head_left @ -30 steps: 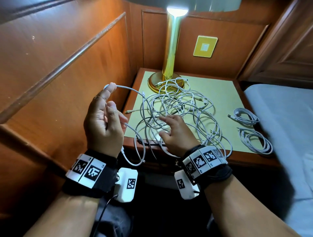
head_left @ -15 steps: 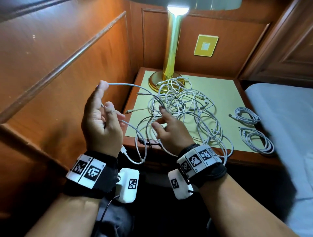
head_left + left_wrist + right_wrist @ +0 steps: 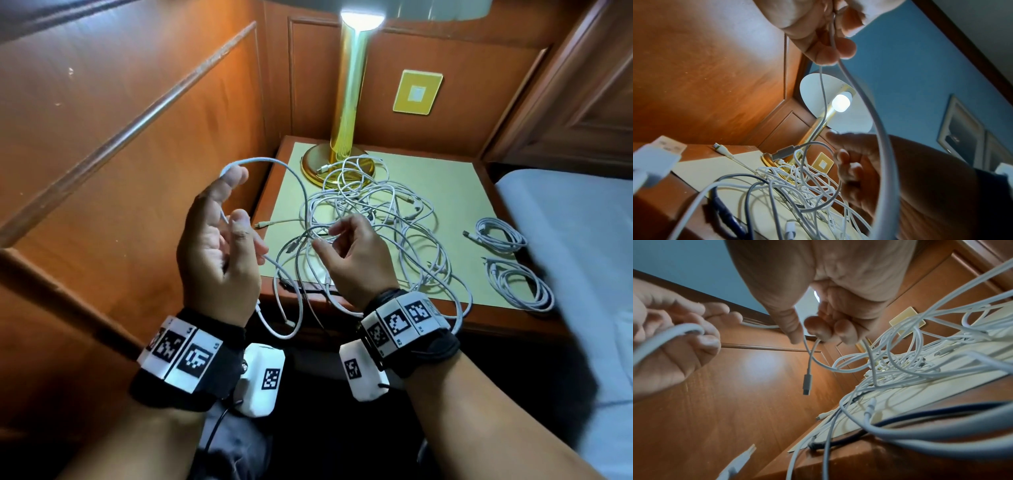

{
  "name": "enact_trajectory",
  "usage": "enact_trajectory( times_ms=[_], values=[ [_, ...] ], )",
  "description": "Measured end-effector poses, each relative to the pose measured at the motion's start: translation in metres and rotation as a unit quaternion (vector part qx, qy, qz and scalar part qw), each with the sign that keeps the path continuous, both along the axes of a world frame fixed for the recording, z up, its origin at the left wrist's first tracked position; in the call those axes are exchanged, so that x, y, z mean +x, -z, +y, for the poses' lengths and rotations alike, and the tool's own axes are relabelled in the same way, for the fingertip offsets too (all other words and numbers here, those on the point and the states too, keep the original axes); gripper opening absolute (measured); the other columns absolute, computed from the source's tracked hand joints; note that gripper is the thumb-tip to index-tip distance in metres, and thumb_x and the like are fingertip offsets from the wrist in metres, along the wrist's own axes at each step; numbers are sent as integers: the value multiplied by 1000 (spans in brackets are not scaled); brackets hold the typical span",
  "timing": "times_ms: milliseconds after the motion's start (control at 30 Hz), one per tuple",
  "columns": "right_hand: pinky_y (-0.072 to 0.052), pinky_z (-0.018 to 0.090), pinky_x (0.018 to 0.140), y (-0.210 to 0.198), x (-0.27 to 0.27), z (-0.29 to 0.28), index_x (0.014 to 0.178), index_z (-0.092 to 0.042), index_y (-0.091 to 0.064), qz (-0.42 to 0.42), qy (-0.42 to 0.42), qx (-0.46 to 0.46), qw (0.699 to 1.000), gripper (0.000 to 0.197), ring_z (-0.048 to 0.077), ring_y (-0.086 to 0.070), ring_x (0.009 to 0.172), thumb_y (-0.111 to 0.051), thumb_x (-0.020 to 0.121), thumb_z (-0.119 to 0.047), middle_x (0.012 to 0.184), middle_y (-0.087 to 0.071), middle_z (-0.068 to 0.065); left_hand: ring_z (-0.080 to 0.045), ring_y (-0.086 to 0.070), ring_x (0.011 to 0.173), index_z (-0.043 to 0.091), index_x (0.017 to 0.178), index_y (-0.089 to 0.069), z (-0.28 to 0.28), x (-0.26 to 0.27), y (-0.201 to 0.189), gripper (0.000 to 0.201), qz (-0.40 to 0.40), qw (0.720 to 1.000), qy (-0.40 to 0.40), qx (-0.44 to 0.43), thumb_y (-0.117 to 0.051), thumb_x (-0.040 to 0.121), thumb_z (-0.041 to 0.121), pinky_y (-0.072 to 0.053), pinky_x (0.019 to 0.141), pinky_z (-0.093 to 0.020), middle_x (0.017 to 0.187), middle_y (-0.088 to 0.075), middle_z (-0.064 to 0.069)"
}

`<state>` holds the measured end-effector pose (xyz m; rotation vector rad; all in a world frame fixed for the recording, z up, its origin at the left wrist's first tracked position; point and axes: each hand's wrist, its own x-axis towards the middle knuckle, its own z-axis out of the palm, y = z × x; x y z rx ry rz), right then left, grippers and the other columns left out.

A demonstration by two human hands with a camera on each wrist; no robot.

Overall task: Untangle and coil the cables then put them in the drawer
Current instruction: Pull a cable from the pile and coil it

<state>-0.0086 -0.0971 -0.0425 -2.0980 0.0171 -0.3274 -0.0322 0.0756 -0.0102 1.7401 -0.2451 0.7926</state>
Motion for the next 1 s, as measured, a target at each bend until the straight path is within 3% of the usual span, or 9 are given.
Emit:
enact_trajectory(
  times_ms=[100,200,267,333,433,533,700,900,1000],
  values=[
    [-45,24,62,-3,0,3,116,-22,-54,-47,-9,21,999,38,4,-52,58,-75,86,-29,63,-52,-9,-27,-57,61,6,131,-57,-2,-4,-3,34,-15,999,43,21,-45,99,6,-48,59,-28,132,-63,0],
    [-45,21,60,-4,2,2,135,-26,-51,-39,-18,26,999,54,3,-52,56,-75,87,-32,60,-52,-8,-23,-55,61,5,125,-60,-2,-6,-2,29,-31,996,73,50,-45,100,6,-48,62,-34,125,-66,-4],
    [-43,21,57,-1,5,1,126,-24,-60,-22,-31,5,999,40,4,-50,53,-72,89,-34,57,-52,-8,-18,-57,70,6,121,-63,-3,-5,0,27,-34,994,84,58,-45,101,5,-49,70,-35,117,-68,-8],
    [-50,32,59,1,8,0,104,-20,-71,-13,-34,12,999,16,6,-54,56,-68,93,-31,63,-61,-6,-15,-57,75,7,116,-65,-2,-3,2,26,-25,995,77,55,-45,101,4,-47,74,-33,106,-69,-8],
    [-52,32,57,-5,7,-4,90,-18,-70,-32,-27,60,997,14,9,-59,59,-60,98,-24,70,-66,-4,-8,-60,80,13,110,-68,-3,4,6,24,19,998,15,62,-50,95,7,-47,73,-24,104,-69,-2],
    [-38,23,46,-18,5,-6,87,-11,-62,-30,-93,192,977,23,10,-47,48,-48,104,-16,60,-52,0,-1,-59,86,13,112,-70,-4,13,14,27,68,991,23,116,-62,86,14,-42,75,-7,105,-64,-2],
    [-30,25,42,-27,0,-7,87,-10,-56,11,-161,335,928,28,14,-44,48,-38,107,-17,61,-47,2,6,-49,71,23,114,-74,-13,21,32,30,94,972,97,194,-78,84,27,-35,65,-5,93,-52,8],
    [-30,24,41,-31,-2,-11,91,-12,-52,24,-173,327,929,14,13,-46,49,-47,104,-13,65,-54,1,-11,-60,75,18,91,-76,-19,28,37,12,87,983,106,124,-74,86,29,-50,69,-28,85,-65,3],
    [-41,19,47,-25,-1,-12,104,-11,-57,31,-150,249,956,8,10,-51,54,-61,97,-11,73,-55,5,-6,-56,65,17,87,-71,-20,28,34,12,124,985,117,32,-69,92,27,-45,64,-25,73,-64,12]
  ],
)
